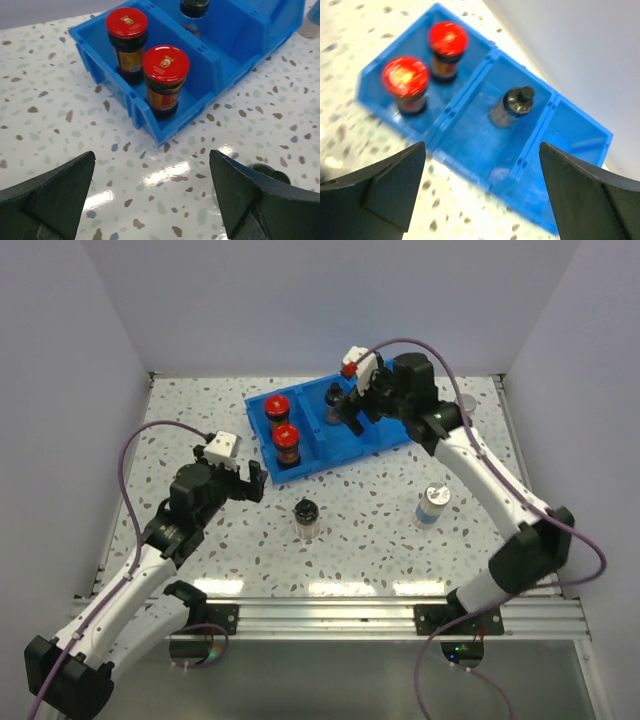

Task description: Organize the condiment bottles

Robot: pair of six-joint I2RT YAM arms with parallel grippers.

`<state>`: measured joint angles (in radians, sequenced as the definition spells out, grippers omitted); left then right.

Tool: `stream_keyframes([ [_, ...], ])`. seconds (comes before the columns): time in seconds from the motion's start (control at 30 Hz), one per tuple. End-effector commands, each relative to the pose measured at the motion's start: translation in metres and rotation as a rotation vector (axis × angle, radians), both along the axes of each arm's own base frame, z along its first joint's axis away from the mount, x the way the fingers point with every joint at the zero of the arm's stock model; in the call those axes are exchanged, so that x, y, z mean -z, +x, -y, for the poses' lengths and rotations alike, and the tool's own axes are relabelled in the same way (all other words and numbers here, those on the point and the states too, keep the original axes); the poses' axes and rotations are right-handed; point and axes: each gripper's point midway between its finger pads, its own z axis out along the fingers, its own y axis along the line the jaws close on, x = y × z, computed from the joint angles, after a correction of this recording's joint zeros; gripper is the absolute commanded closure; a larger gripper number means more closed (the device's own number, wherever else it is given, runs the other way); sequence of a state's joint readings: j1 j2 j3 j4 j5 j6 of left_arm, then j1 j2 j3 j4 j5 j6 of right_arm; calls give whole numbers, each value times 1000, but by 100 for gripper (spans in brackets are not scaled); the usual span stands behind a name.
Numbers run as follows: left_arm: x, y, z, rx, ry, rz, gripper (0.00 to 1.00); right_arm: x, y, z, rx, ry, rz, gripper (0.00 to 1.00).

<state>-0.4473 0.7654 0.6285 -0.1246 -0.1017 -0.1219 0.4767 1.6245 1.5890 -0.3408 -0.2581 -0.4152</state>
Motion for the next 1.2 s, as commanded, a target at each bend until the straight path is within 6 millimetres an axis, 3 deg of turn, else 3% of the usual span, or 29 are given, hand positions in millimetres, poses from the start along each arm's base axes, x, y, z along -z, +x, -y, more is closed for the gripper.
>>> stream_keyframes([
  [0.0, -28, -7, 37, 106, -251, -45, 0, 39, -69, 22, -185, -124, -85, 1],
  [0.03, -25, -11, 45, 122, -319, -85, 0, 69, -85, 33, -183, -155, -151, 1],
  [0.07, -26, -15, 51, 142, -356, -102, 0, 63, -98, 42, -173, -152, -130, 1],
  [0.1, -26, -21, 59, 186, -394, -127, 0, 70, -100, 55, -113, -164, -143, 1],
  [0.13, -19, -25, 64, 190, -440, -177, 0, 91, -109, 65, -86, -184, -186, 2],
  [0.17, -14, -30, 69, 210, -456, -211, 0, 88, -115, 74, -60, -180, -176, 1],
  [0.23, 4, -37, 74, 200, -480, -292, 0, 105, -120, 95, 20, -144, -226, 1],
  [0.3, 16, -41, 78, 190, -476, -330, 0, 102, -118, 118, 100, -74, -236, 1],
  [0.33, 24, -47, 84, 196, -472, -355, 0, 110, -121, 122, 110, -37, -260, 1],
  [0.43, 44, -52, 94, 159, -415, -416, 0, 103, -118, 137, 153, -25, -238, 1],
  [0.63, 73, -53, 110, 56, -259, -470, 0, 99, -123, 148, 183, 15, -213, 2],
  [0.83, 94, -47, 130, 9, -95, -477, 0, 97, -124, 146, 174, 36, -221, 1],
  [1.03, 106, -32, 126, -97, 60, -444, 1, 96, -125, 146, 172, 41, -218, 1],
  [1.07, 105, -30, 127, -104, 62, -436, 2, 95, -125, 147, 175, 41, -215, 1],
  [1.17, 104, -26, 131, -92, 75, -428, 23, 95, -125, 148, 176, 41, -212, 1],
])
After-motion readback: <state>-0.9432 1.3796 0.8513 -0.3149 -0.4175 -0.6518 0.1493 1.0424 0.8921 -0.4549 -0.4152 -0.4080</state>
